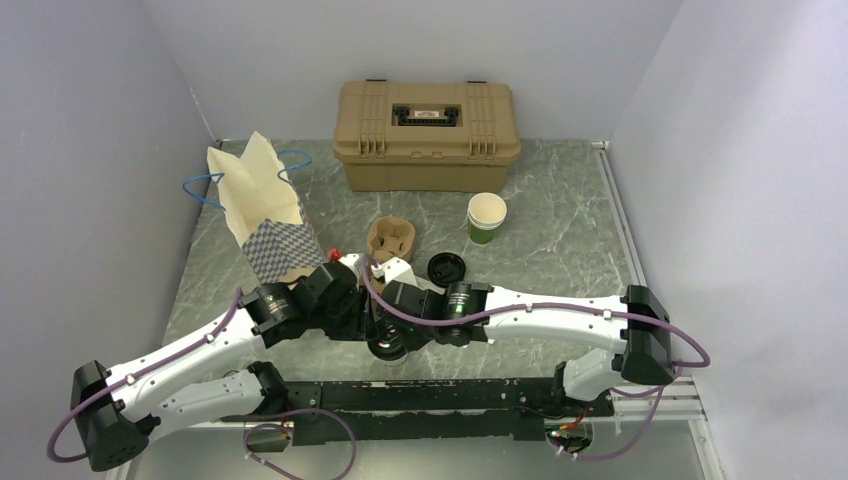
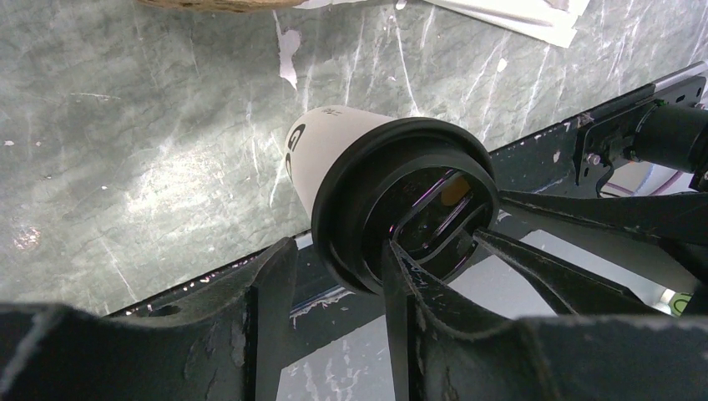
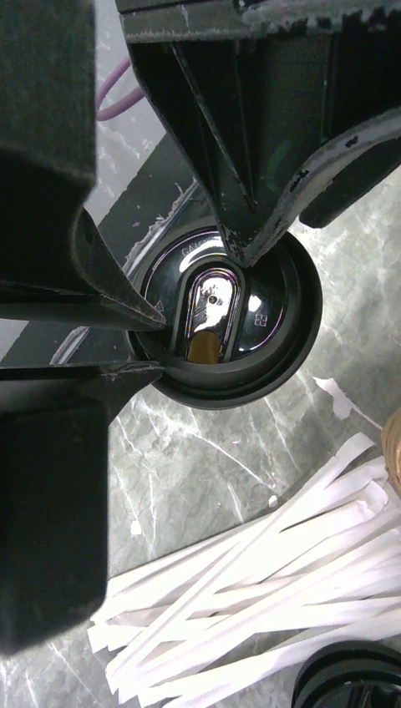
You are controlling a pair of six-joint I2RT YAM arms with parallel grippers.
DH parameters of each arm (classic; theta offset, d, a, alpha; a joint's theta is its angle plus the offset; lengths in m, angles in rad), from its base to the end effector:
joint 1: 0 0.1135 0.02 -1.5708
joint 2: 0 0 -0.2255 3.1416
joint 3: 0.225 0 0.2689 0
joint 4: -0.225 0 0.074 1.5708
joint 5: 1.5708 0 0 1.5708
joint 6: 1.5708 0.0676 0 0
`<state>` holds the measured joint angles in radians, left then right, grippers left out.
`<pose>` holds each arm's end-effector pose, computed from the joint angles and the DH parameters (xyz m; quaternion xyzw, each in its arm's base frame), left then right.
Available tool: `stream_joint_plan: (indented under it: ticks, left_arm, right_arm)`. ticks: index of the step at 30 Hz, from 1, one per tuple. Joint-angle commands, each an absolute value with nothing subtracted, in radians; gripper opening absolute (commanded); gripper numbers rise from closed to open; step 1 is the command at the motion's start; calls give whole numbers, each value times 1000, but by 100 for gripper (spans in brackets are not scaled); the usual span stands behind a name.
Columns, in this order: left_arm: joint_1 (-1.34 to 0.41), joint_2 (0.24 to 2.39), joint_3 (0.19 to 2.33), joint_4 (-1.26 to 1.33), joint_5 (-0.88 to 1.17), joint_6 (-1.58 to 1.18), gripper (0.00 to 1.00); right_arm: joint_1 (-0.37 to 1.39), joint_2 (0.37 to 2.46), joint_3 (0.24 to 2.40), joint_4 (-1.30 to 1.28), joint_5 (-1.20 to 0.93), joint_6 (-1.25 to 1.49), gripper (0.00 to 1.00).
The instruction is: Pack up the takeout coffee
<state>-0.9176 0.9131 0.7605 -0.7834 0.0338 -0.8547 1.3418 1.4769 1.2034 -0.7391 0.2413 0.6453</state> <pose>0.1406 -0.1875 0.1974 0.0351 0.9493 -0.2519 0.1849 0.0932 0.3288 0.2065 -0.2945 0.9083 0.1660 0.2462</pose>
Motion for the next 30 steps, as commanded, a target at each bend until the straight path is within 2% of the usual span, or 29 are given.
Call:
stream_joint_plan:
  ticks: [1, 5, 11, 30]
  left_arm:
    - [-916, 920, 749, -758, 39, -850, 48]
    - [-917, 923, 751, -757, 37, -850, 47]
    - [-916, 922, 748, -755, 35, -851, 48]
    - [-916, 915, 732, -747, 43, -859, 46]
  right_arm:
    - [1361, 1557, 1175, -824, 250, 641, 20]
    - [1378, 1577, 1172, -837, 236, 635, 17]
    - [1392, 1589, 1163, -841, 211, 628, 0]
    - [1430, 1662, 1104, -861, 110, 579, 0]
